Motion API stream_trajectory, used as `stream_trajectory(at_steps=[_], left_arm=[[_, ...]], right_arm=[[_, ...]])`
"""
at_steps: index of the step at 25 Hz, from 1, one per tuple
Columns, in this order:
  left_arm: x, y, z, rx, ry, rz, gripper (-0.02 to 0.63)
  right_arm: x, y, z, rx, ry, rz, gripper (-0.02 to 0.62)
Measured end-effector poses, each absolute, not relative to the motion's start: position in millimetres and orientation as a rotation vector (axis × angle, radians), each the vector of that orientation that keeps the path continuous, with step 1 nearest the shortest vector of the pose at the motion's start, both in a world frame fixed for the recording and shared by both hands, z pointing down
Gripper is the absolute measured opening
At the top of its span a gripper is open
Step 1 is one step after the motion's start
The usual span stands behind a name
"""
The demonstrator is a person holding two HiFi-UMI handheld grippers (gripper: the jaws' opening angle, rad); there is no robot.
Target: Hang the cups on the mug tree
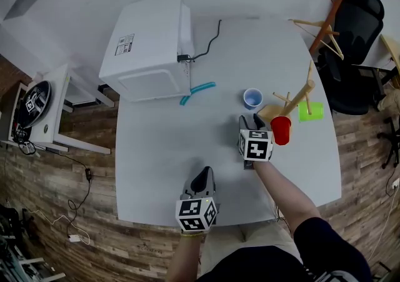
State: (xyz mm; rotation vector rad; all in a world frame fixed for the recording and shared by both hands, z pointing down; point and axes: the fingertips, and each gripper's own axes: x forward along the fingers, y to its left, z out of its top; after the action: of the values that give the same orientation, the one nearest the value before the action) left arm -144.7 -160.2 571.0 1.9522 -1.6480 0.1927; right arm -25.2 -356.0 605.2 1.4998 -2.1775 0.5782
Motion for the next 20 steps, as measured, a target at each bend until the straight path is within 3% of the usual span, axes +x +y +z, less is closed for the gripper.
stream_trajectory(at_steps=[20], left_arm=[[-147.1, -168.3, 593.9, 1.892, -1.629, 0.191, 0.02]], right_arm=[[-14.4, -397.6, 639.5, 1.606, -2.065, 0.613, 0.245]])
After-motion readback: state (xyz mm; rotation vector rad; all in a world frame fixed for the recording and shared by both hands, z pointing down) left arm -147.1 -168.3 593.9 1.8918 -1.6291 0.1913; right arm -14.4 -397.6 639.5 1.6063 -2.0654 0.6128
